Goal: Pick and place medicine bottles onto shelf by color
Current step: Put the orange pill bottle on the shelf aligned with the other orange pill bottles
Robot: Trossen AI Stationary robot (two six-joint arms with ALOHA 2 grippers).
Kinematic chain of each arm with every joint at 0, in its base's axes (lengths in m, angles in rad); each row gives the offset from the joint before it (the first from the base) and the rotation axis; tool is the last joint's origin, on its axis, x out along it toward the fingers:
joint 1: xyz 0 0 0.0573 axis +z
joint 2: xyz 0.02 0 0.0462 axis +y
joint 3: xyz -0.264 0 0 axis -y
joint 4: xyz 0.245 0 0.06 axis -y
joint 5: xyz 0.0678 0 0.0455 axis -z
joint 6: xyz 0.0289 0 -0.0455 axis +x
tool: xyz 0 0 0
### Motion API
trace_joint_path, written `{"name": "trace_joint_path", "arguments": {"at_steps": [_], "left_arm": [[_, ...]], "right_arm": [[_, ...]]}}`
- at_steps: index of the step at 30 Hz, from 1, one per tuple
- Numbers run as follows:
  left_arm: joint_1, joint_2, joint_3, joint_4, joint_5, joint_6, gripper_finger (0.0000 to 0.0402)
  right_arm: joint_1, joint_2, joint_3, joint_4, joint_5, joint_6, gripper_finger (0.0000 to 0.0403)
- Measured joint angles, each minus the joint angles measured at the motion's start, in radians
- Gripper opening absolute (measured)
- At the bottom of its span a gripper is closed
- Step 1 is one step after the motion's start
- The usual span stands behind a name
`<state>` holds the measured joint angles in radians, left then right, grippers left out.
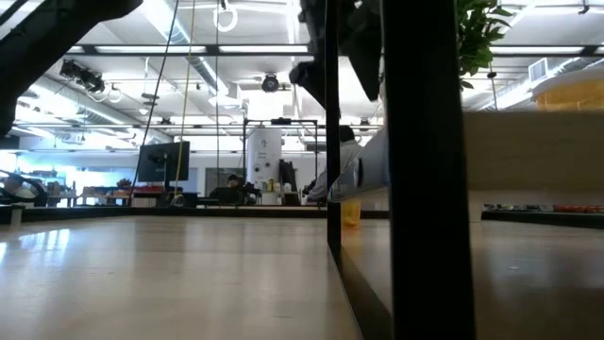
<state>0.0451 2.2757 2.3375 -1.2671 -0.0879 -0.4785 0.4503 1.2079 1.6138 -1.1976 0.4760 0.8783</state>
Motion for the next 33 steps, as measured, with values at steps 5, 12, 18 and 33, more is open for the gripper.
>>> {"name": "trace_joint_path", "arguments": {"at_steps": [5,12,18,33], "left_arm": [[0.002,-0.053,0.001,-0.068,-0.022,0.016,0.0372],[0.004,-0.146,-0.002,-0.206,-0.137,0.107,0.0346],[-0.005,-0.236,-0.003,-0.290,-0.187,0.132,0.0321],[-0.031,-0.971,-0.919,0.031,-0.242,-0.202,0.0299]], "right_arm": [[-0.041,0.000,0.000,-0.068,-0.030,-0.053,0.0277],[-0.175,0.038,-0.003,-0.132,-0.109,-0.232,0.0280],[-0.315,0.149,-0.003,-0.082,-0.336,-0.430,0.0275],[-0.382,0.269,-0.016,0.073,-0.469,-0.708,0.0275]]}}
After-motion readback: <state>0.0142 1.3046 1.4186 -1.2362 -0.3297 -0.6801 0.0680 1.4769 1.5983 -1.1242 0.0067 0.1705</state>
